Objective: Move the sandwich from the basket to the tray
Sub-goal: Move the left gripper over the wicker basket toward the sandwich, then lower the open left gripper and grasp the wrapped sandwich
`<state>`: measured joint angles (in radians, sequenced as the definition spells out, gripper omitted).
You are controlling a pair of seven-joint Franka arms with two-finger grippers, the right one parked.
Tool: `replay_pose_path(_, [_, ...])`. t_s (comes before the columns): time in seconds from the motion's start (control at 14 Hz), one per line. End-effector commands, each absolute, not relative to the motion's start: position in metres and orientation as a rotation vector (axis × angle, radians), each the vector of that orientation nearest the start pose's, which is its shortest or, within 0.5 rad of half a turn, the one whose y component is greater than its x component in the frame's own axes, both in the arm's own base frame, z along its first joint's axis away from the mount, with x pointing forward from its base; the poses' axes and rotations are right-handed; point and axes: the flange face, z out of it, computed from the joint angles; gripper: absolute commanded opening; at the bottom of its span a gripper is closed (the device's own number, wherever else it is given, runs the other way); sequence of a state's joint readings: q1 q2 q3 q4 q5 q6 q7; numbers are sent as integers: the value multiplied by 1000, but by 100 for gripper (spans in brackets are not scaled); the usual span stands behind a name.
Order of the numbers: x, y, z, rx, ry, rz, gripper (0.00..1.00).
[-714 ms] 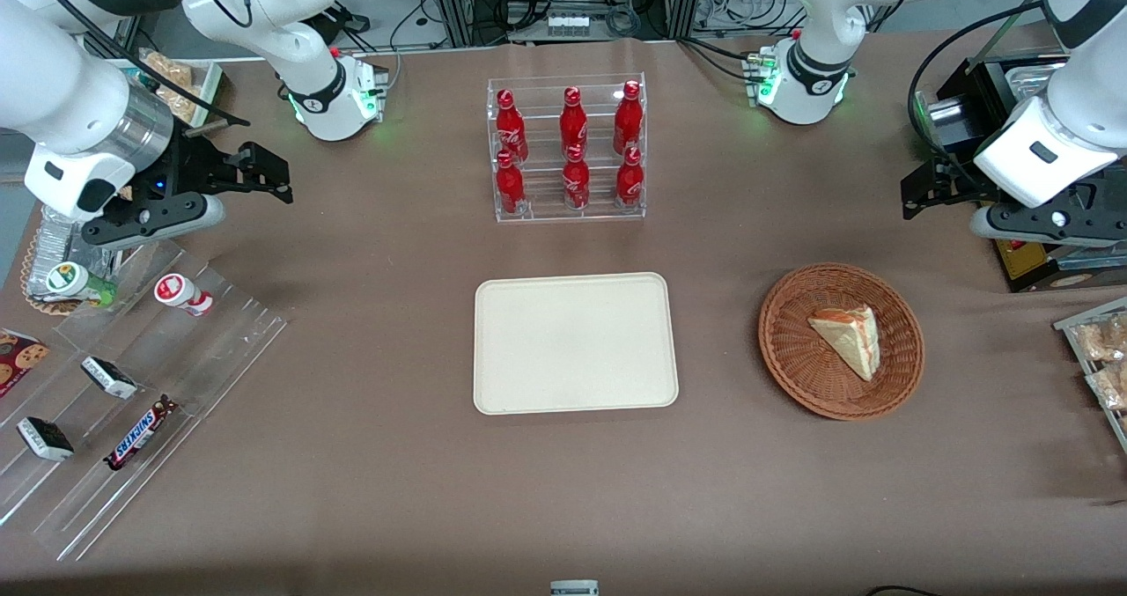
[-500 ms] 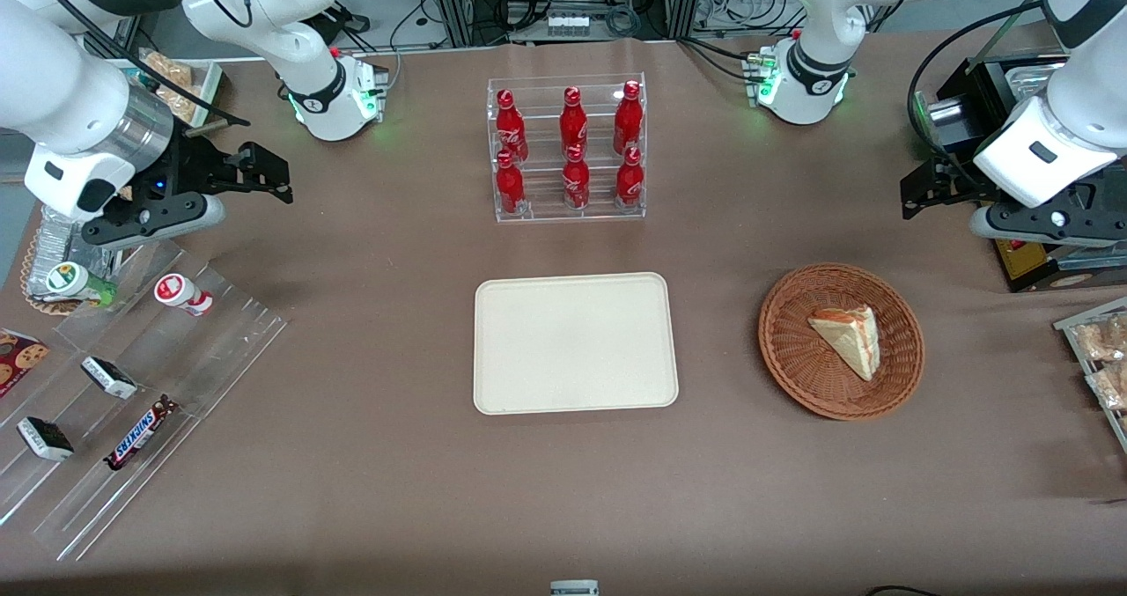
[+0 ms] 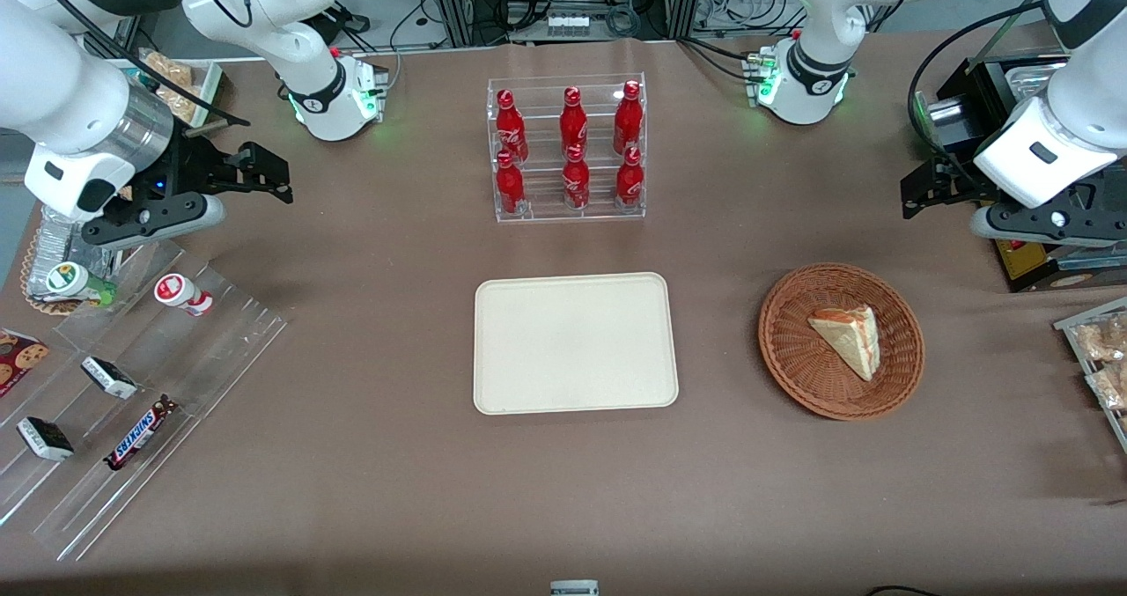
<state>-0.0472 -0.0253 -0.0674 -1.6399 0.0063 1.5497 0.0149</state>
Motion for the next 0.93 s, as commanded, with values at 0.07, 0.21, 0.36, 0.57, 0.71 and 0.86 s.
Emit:
replay_pose_path(0.07, [538, -59, 594, -3115, 189, 183, 100])
replay_pose_path(0.21, [540, -57, 574, -3110, 161, 226, 100])
replay_pose_path(0.36, [549, -55, 533, -3105, 127, 266, 100])
replay_pose_path(0.57, [556, -50, 442, -3061, 135, 305, 100])
replay_pose_path(0.71, [550, -34, 396, -3072, 98, 268, 100])
replay_pose_path(0.86, [545, -20, 359, -3086, 66, 203, 100])
